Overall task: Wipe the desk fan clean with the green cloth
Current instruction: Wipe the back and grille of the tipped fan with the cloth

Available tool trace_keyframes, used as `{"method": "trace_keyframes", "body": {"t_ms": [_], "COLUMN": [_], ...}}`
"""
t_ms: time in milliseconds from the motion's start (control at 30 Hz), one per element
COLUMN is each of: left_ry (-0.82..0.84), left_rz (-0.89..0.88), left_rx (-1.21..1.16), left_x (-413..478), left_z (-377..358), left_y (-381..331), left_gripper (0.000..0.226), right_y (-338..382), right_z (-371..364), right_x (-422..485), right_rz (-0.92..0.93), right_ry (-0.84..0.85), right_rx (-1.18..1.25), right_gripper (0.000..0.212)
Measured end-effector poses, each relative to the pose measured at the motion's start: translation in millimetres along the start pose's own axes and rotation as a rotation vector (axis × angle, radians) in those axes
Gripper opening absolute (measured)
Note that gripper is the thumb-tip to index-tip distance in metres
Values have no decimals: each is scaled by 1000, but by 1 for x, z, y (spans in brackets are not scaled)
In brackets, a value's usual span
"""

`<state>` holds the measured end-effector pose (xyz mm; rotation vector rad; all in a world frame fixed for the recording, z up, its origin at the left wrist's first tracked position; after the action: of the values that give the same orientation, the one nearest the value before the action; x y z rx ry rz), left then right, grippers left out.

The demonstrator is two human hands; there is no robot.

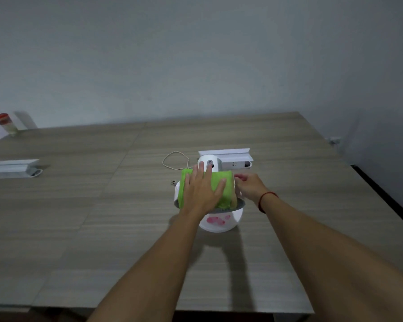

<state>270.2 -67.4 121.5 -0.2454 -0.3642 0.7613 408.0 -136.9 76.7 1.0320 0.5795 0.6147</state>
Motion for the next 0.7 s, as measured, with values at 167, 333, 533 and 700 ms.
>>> {"method": "trace_keyframes", "body": {"t_ms": [167,333,533,700], "left_ry": [-54,-80,-174,-274], "left_rz": [62,128,353,247], "left_rx": [15,-44,-575,-281], "left_x": [-2,0,-5,-15], "left_z": [-8,-9,-15,-4], "left_y": [4,24,81,39], "left_gripper": [98,72,56,56], "right_y": [5,3,0,-2], "right_z": [-2,-1,-1,2], "right_x": [2,7,7,9], "right_rz": [121,172,158,90], "right_ry": [30,0,-7,-57], "right_rx": [-210,-335,-324,-304], "right_gripper": [32,30,35,36]}}
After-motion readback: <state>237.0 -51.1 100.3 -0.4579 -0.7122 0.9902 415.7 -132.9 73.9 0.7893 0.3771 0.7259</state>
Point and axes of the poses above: each hand's wrist, its own x-axis towards the middle knuckle, its own z-axis out of the back of the hand, y = z × x, the point moved 10 cm from there along x, towards the middle knuckle, and after that the axes turned 1 degree about -z, right-handed, at the moved point
